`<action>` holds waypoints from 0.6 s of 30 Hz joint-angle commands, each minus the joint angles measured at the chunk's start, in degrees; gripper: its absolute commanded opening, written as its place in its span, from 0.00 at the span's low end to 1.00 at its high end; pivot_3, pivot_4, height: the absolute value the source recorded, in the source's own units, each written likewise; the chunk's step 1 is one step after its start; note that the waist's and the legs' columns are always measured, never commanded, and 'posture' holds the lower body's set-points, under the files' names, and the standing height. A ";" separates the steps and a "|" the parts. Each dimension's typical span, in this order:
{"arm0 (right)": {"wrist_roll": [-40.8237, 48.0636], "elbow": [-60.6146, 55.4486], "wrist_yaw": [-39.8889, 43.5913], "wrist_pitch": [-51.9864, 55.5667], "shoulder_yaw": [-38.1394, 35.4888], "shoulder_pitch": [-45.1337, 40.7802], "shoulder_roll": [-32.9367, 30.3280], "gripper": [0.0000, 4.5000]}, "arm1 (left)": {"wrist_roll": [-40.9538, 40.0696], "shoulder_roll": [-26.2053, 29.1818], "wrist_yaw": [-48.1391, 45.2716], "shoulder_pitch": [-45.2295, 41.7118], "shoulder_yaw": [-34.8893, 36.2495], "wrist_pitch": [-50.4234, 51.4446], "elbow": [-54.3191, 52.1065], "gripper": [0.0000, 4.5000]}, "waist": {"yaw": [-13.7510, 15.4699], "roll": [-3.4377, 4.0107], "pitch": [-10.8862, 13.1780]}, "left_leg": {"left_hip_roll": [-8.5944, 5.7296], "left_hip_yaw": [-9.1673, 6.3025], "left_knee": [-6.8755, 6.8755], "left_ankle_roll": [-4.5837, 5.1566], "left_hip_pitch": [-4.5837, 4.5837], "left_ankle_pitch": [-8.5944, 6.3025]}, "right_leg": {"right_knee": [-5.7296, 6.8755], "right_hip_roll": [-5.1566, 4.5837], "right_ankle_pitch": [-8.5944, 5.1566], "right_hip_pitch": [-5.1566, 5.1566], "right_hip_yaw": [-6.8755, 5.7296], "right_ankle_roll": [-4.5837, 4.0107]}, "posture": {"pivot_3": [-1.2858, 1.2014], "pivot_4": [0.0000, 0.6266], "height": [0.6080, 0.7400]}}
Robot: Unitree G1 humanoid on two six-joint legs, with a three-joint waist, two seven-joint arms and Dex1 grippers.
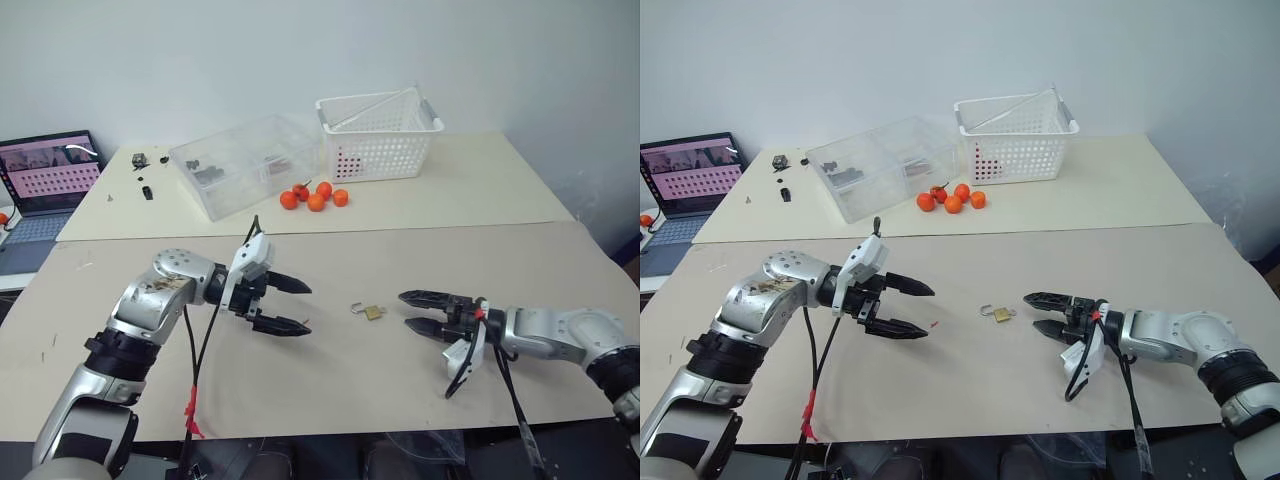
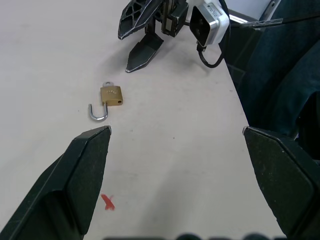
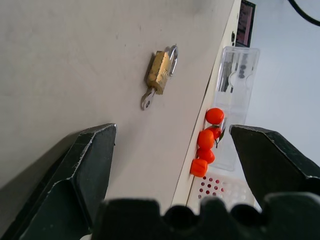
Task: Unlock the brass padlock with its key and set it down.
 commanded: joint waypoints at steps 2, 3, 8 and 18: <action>35.52 5.70 31.26 6.55 -1.15 3.73 0.14 0.99 | 1.68 -1.36 2.24 -1.17 2.53 -6.70 2.52 1.00 | -0.09 -0.13 0.09 | 0.04 0.01 0.00 0.02 0.04 -0.01 | -0.14 -0.01 0.00 0.22 -0.01 -0.01 | 0.52 0.24 1.00; 49.18 1.40 41.80 14.52 -2.29 5.22 0.67 0.99 | 2.54 -1.85 3.11 -1.07 3.27 -9.85 3.75 1.00 | -0.28 -0.16 0.10 | 0.12 0.01 0.01 0.04 0.09 -0.02 | -0.23 -0.02 0.00 0.36 -0.03 -0.01 | 0.52 0.24 1.00; 88.28 -23.90 69.34 54.85 -9.26 7.97 -3.49 0.99 | 7.50 -1.44 7.27 -0.26 4.10 -18.46 7.07 1.00 | -1.30 0.09 0.19 | 0.35 -0.16 0.33 0.65 -0.24 -0.38 | -0.20 -0.02 0.02 0.47 0.06 -0.04 | 0.52 0.24 1.00; 102.05 -40.02 68.18 82.12 -24.21 12.26 -4.09 0.99 | 2.87 0.51 14.34 1.77 13.24 -13.85 2.59 1.00 | -0.23 0.23 0.36 | 0.68 -0.33 0.50 1.22 -0.41 -0.76 | 0.03 0.16 0.00 -0.23 0.12 0.00 | 0.52 0.24 1.00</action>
